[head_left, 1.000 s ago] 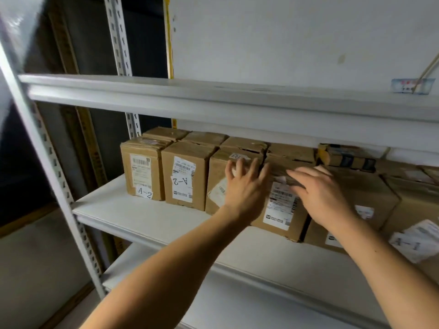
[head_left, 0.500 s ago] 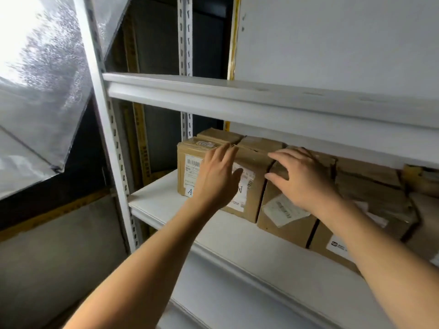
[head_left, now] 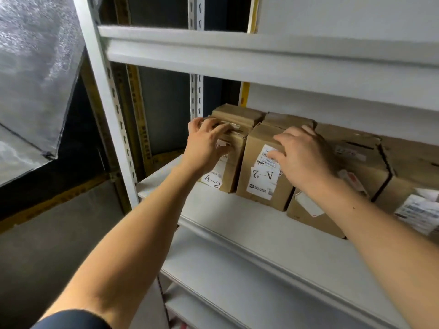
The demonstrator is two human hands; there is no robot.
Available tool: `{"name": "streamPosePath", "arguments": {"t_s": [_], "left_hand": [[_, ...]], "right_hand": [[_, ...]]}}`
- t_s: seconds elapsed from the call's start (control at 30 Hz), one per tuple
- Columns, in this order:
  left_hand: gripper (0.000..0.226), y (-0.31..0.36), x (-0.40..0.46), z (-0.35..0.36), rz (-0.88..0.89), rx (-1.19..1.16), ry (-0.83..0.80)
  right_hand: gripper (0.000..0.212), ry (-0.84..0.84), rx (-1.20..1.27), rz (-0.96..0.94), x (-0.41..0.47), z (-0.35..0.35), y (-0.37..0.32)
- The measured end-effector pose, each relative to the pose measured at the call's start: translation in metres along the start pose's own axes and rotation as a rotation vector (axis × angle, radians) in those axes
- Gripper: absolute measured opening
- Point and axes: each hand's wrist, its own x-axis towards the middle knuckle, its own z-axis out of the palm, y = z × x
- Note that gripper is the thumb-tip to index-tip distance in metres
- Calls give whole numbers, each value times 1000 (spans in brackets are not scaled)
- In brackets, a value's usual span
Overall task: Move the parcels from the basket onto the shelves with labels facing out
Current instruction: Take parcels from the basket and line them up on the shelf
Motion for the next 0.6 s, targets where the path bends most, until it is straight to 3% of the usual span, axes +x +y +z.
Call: {"name": "streamPosePath", "arguments": {"t_s": [0.17,0.33,0.47,0.6], "left_hand": [[61,-13,8,2,76,-30,-18],[67,-41,53,-16,-81,-165,-61],[60,-55,102,-25,-189,-417,-237],[55,-68,129,-16,-161,-363,-477]], "right_hand": [[45,33,-2,20,9,4,-19],[51,76,88,-44,39,16,-57],[50,40,3,-44,59,34,-75],[50,28,-64,14,61,48,-81]]}}
